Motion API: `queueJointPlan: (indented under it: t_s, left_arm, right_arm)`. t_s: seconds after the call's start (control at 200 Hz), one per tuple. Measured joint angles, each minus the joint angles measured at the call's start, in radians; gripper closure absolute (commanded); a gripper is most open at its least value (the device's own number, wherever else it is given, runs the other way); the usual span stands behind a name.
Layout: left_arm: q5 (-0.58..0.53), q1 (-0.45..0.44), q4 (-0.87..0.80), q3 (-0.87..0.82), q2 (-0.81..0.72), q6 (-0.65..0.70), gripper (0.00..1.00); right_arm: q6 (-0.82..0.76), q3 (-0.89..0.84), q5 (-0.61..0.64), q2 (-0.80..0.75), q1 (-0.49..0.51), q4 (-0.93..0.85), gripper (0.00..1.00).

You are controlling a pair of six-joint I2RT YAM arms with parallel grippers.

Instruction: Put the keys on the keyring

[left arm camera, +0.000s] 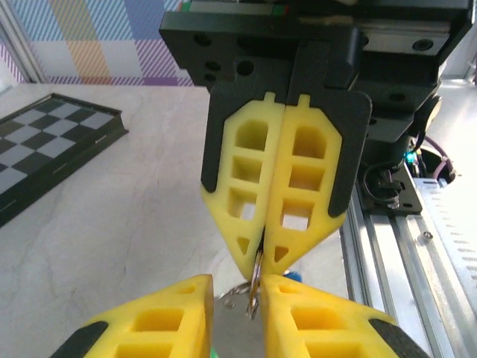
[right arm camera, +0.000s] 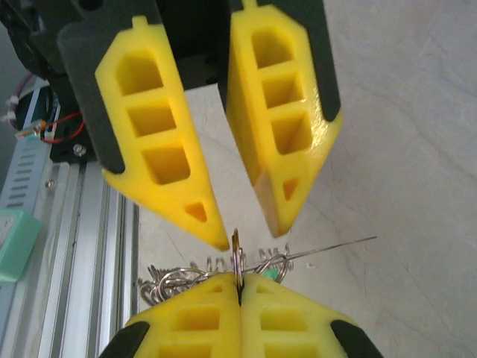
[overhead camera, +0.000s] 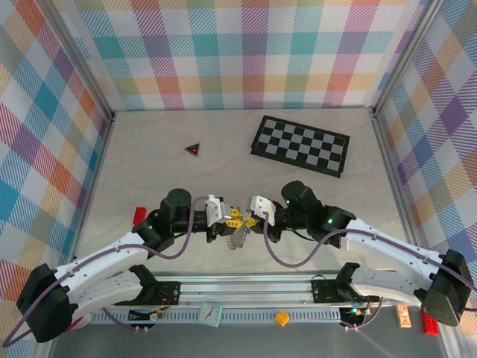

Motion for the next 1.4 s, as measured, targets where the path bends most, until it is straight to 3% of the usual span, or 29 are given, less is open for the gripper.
queueJointPlan:
  t_s: [0.275, 0.785, 1.055, 1.16, 1.245, 1.4]
  left_arm:
    - [-0.055, 0.0, -0.158, 0.072, -0.001, 0.082, 0.77]
    - [-0.051, 0.0, -0.188, 0.077, 0.005, 0.1, 0.79]
    - [-0.025, 0.0, -0.19, 0.077, 0.005, 0.101, 0.97]
    - [-0.017, -0.001, -0.196, 0.077, 0.005, 0.107, 1.0]
    - [-0.009, -0.002, -0.193, 0.077, 0.005, 0.106, 1.0]
    - [-0.008, -0.003, -0.169, 0.069, -0.001, 0.093, 1.0]
  right_arm:
    - [-0.091, 0.173, 0.023, 0.089, 0.0, -0.197, 1.0]
    - [-0.169, 0.266, 0.056, 0.174, 0.042, -0.3, 1.0]
    - [-0.17, 0.279, 0.063, 0.187, 0.05, -0.302, 1.0]
    - [-0.163, 0.27, 0.069, 0.178, 0.05, -0.29, 0.93]
    - [-0.15, 0.234, 0.067, 0.147, 0.048, -0.25, 0.82]
    - [-0.087, 0.133, 0.038, 0.05, 0.021, -0.142, 0.74]
